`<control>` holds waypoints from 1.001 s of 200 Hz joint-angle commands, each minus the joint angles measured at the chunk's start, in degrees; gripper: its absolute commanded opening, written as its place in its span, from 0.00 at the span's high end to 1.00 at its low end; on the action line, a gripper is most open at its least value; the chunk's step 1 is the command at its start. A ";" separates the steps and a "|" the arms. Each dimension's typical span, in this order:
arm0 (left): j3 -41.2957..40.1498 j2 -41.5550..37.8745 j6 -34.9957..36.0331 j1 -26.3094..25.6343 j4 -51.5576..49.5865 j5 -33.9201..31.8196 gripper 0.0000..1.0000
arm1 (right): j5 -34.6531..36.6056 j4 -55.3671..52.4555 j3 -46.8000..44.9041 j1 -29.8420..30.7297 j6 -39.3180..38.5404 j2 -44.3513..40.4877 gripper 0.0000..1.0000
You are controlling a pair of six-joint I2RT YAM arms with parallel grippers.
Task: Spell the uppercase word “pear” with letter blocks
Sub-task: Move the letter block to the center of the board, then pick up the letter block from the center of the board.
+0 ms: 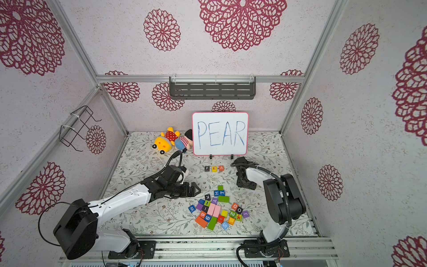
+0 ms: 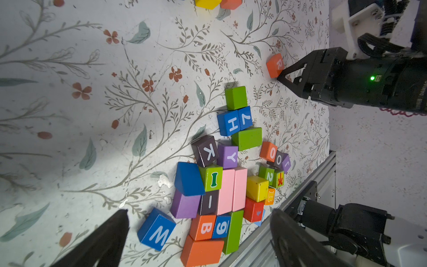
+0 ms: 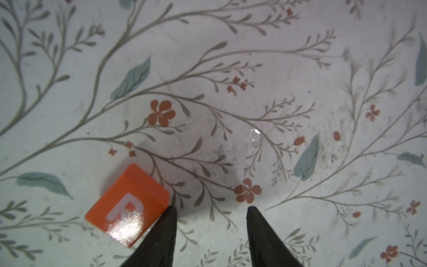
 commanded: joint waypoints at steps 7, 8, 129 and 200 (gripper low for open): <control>1.53 -0.06 0.95 0.46 0.81 -0.22 0.02 | -2.48 -1.06 0.36 -0.15 7.64 -6.81 0.46; 1.53 -0.01 0.98 0.46 0.85 -0.14 0.02 | -2.84 -0.80 0.27 -0.13 8.01 -6.97 0.46; 2.70 2.85 3.21 3.26 3.11 4.01 0.02 | -6.32 4.24 3.75 0.59 28.43 2.35 0.35; 0.44 2.06 2.85 3.89 4.55 4.08 0.02 | -6.65 2.62 2.66 0.59 26.07 2.05 0.52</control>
